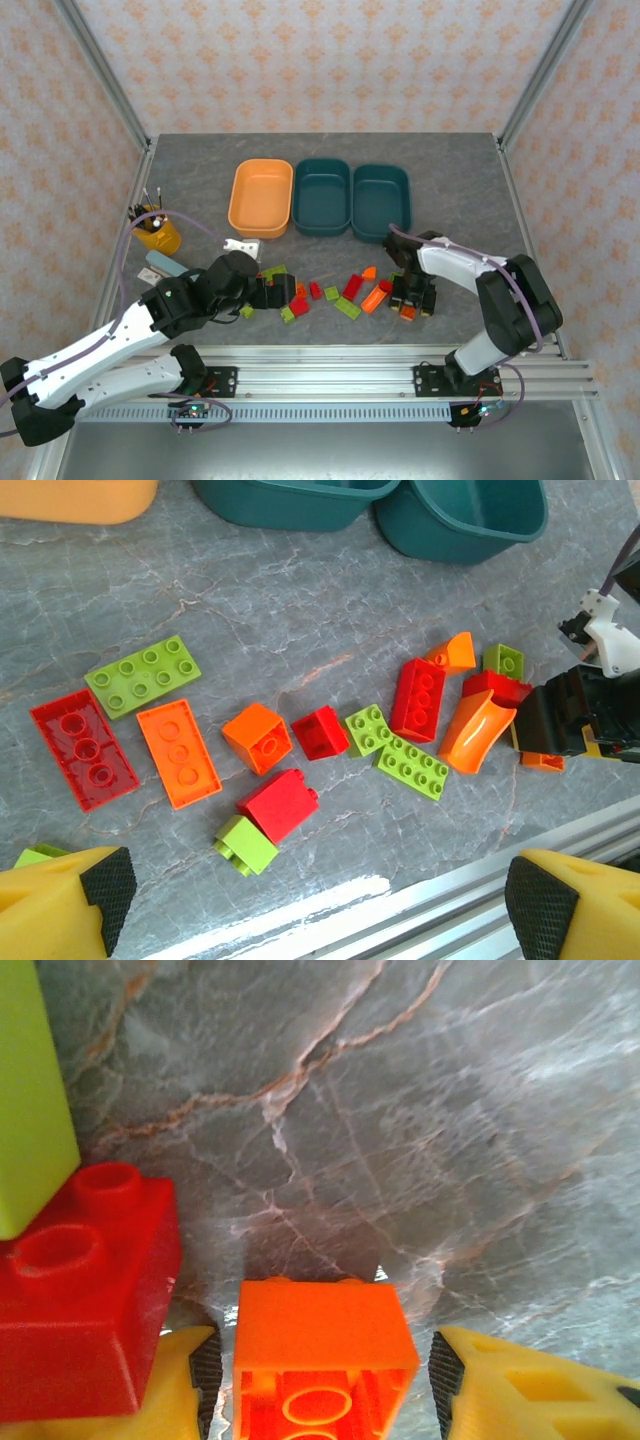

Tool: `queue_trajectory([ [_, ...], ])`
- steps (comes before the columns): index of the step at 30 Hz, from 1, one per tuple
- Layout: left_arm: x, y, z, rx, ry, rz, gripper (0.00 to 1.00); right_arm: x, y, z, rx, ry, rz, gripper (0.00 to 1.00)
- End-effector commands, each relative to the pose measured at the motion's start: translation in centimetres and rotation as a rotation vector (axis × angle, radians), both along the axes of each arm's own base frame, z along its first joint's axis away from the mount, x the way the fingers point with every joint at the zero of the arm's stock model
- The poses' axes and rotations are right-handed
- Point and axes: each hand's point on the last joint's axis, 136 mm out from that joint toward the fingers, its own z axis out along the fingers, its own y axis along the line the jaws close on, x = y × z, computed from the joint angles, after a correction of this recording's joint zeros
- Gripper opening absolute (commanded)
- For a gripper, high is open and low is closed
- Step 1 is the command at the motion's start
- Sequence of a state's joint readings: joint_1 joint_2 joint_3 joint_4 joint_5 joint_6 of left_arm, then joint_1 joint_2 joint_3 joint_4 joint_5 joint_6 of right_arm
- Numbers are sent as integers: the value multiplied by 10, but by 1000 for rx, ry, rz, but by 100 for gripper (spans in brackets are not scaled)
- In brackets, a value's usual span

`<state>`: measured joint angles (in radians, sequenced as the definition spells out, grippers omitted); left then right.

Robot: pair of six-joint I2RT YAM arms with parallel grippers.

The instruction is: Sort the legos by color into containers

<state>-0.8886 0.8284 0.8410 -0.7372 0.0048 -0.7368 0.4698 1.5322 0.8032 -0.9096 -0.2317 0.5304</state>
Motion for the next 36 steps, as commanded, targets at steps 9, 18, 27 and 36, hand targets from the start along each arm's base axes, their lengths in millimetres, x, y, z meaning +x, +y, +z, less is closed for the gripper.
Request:
queue_trajectory([
  [9,-9,-37,12,-108,-51,-117,98,-4,-1,-8,48,-81,-125,43],
  [18,1,-62,30,-121,-125,-145,100,-3,-10,2,25,-146,-147,30],
  [27,39,-61,70,-194,-133,-21,100,56,5,116,34,-383,-25,28],
  [36,114,-43,79,-130,-27,135,100,195,50,143,74,-457,4,28],
])
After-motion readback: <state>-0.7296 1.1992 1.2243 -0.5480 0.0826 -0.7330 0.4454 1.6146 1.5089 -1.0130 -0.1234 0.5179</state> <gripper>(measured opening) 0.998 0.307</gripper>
